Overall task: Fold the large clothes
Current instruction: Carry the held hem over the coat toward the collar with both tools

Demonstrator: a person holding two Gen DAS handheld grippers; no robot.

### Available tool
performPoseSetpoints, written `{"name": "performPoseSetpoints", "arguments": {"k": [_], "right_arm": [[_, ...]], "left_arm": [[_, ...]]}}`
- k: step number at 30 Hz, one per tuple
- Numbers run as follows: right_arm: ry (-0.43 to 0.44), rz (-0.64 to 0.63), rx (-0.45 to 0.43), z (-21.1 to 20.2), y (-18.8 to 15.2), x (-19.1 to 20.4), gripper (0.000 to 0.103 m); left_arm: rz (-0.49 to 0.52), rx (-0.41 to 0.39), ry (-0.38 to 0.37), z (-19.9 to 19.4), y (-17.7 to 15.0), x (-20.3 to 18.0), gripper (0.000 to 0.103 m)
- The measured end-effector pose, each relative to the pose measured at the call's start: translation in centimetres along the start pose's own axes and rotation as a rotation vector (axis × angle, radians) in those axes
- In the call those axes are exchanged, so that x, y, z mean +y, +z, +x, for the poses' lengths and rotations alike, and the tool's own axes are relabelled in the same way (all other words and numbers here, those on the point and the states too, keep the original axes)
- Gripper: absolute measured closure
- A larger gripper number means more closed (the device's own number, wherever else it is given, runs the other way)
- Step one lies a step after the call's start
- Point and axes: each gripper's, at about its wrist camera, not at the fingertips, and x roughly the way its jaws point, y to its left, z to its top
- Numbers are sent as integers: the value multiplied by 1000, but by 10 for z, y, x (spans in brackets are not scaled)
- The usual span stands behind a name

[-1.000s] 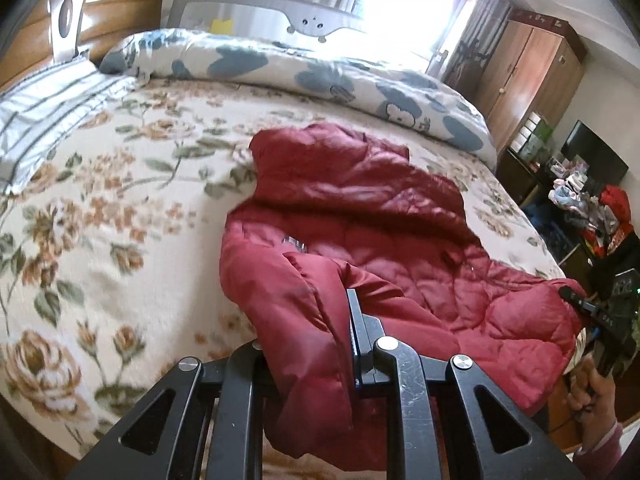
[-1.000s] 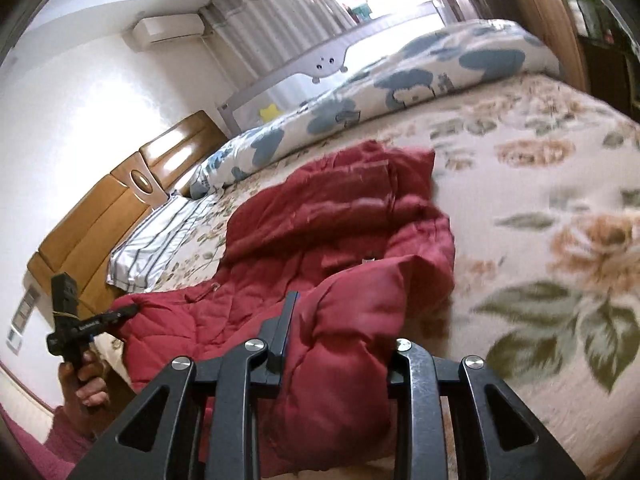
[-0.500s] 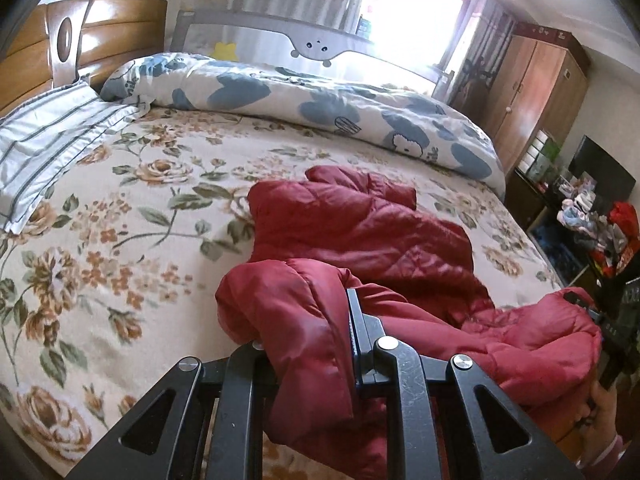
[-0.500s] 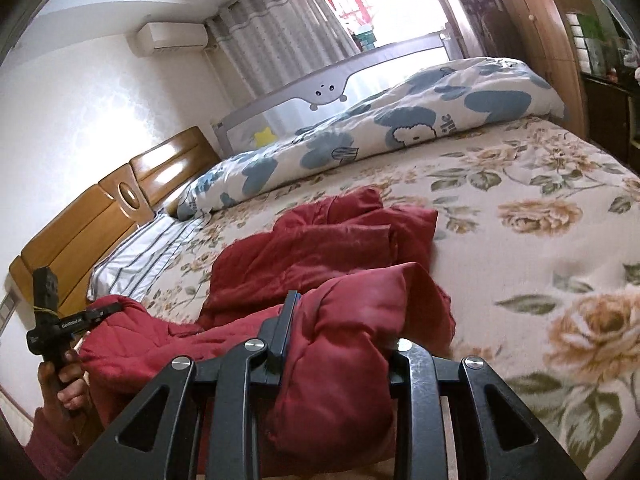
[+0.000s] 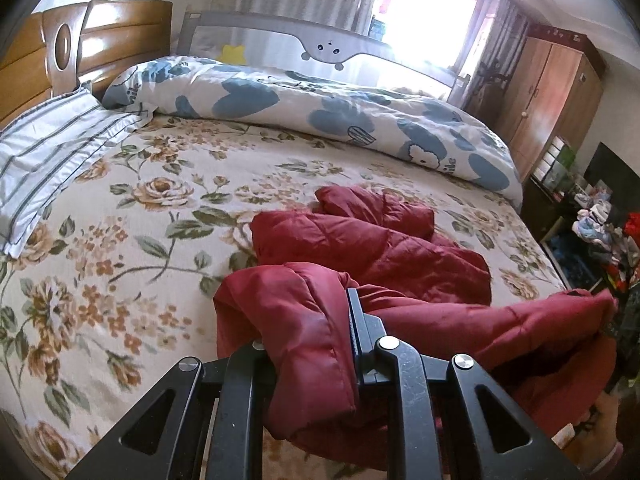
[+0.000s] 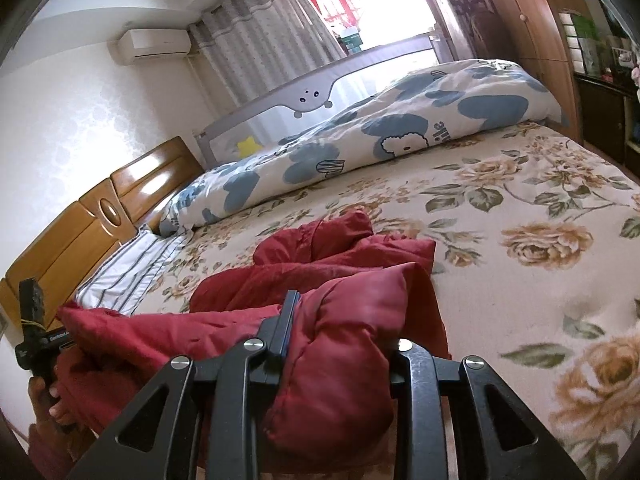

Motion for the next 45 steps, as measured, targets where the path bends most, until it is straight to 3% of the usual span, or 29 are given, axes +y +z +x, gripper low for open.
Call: {"name": "performPoseSetpoints", "arguments": {"k": [15,36,42,45], "right_arm": [[-134,66,24,91,45,-27,76],[-258,172,95,218,49,-81,73],[-268,194,109,238,49,-89,69],[-275,196,118,245,48,-92,69]], "left_arm": [[-5,22,138,109,70,-17,84],[-16,163,300,298,114,-14,79],[-46,184,297,321,115,-6,77],[-57,175,285,314,116,-5,76]]}}
